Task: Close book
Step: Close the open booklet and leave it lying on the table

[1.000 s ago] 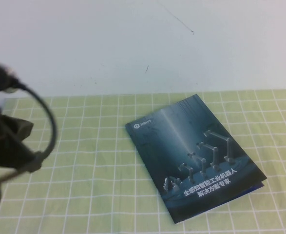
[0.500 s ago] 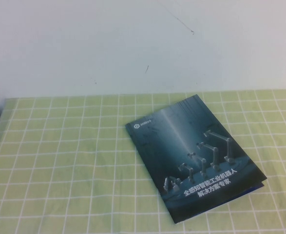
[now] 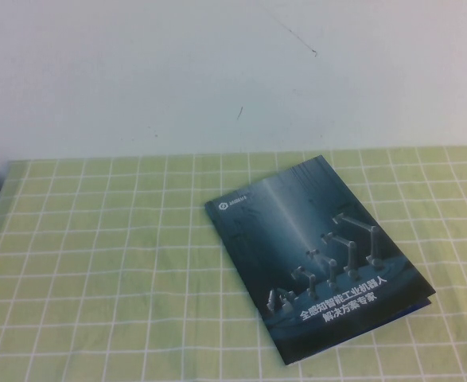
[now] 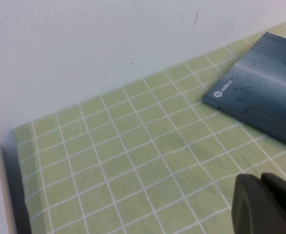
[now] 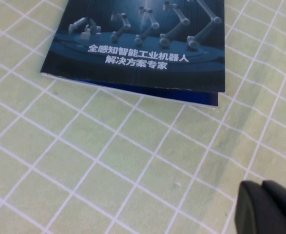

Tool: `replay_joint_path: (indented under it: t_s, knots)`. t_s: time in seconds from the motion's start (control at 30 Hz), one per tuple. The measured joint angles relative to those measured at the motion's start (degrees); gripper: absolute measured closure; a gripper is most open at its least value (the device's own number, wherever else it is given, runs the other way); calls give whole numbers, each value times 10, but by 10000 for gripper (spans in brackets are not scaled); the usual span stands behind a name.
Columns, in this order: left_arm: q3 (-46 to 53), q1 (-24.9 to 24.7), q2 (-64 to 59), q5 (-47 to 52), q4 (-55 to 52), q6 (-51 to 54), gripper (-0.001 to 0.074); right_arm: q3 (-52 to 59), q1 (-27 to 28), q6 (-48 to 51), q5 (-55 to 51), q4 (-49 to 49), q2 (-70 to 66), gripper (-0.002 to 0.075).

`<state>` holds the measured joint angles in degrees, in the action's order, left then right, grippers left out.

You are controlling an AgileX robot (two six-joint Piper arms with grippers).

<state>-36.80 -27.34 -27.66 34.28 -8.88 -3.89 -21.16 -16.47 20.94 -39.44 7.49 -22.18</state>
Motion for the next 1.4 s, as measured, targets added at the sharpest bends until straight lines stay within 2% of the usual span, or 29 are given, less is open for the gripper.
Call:
replay_joint_path:
  t_s: [0.17,0.33,0.5,0.6,0.8,1.03,1.3,1.4]
  knots:
    - [15,9,17,-5,-8,-2,738,0,0,0,0,0,0,729]
    - [81,89,78,-71,-18,-6,738,0,0,0,0,0,0,729]
    - [202,169,142,-230,-21,-6,738,0,0,0,0,0,0,729]
    - [278,196,177,-274,-19,-25,738,0,0,0,-1,1,0,729]
    - [377,207,254,-258,-18,-73,738,0,0,0,-2,3,0,729]
    - [380,207,283,-162,7,-91,738,0,0,0,-2,3,0,729]
    - [378,207,283,-153,15,-87,738,0,0,0,-2,3,0,729]
    - [378,207,283,-153,52,-44,738,0,0,0,-2,3,0,729]
